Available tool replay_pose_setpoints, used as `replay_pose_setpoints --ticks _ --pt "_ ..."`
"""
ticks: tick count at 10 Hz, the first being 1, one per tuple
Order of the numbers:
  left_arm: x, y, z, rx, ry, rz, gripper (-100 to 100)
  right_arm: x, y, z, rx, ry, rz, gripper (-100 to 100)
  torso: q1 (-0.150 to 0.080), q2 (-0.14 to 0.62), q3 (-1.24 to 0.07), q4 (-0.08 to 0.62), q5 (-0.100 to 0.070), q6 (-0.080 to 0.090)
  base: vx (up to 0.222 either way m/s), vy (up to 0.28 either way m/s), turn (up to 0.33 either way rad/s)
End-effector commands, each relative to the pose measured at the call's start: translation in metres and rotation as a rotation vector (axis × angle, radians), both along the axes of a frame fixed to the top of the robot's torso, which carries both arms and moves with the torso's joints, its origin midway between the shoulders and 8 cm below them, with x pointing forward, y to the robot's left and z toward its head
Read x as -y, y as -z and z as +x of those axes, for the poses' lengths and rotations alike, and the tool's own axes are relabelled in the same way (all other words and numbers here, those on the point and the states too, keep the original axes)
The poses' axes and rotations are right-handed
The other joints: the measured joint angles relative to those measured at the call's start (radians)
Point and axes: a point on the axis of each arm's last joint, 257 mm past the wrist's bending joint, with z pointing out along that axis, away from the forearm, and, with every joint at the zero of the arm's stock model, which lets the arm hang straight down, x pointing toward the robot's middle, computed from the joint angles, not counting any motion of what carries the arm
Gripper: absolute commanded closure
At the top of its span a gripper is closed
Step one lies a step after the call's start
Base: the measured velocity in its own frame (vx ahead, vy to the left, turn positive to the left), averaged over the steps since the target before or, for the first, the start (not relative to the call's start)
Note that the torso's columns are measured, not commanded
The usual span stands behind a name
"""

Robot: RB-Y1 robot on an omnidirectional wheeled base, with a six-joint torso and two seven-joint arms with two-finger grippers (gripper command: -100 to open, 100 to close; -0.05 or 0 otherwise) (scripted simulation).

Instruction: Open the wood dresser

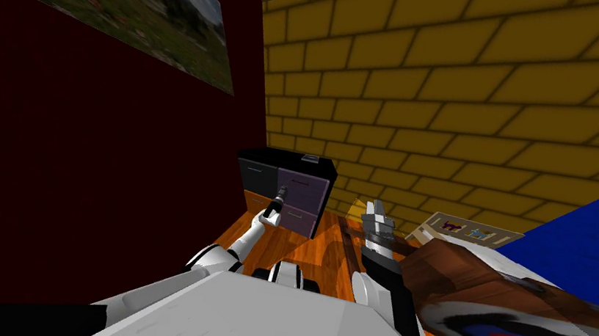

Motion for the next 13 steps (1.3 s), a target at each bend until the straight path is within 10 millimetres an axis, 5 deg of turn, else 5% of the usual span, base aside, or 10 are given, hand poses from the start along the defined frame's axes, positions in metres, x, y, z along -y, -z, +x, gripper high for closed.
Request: replay_pose_setpoints --ticks 1,3,6,7,10,13 --pt "-0.022 -0.002 0.004 0.007 -0.018 0.038 -100 0.0 0.0 0.0 0.0 0.0 0.0 0 -0.002 -0.007 -0.004 -0.001 0.0 0.0 -0.016 -0.002 -0.009" --pt "-0.045 -0.006 0.007 0.019 -0.037 0.078 -100 0.0 0.0 0.0 0.0 0.0 0.0 0 -0.002 -0.009 -0.005 -0.002 -0.001 0.0 0.03 -0.017 -0.002" --pt "-0.055 -0.012 0.011 0.024 -0.049 0.086 -100 0.0 0.0 0.0 0.0 0.0 0.0 0 -0.004 -0.005 -0.003 -0.001 -0.001 0.0 0.15 -0.093 -0.028" --pt "-0.031 -0.006 0.008 0.007 -0.03 0.042 -100 0.0 0.0 0.0 0.0 0.0 0.0 0 -0.002 -0.003 -0.002 -0.001 -0.001 0.0 0.169 -0.101 -0.018" --pt "-0.003 -0.003 0.004 -0.005 -0.007 -0.007 -100 0.0 0.0 0.0 0.0 0.0 0.0 0 0.002 0.005 0.003 0.002 0.001 0.0 0.053 -0.039 -0.004" --pt "-0.006 -0.008 0.01 -0.001 -0.01 0.003 -100 0.0 0.0 0.0 0.0 0.0 0.0 0 -0.002 -0.004 -0.002 -0.001 -0.001 0.0 0.029 -0.019 0.006"
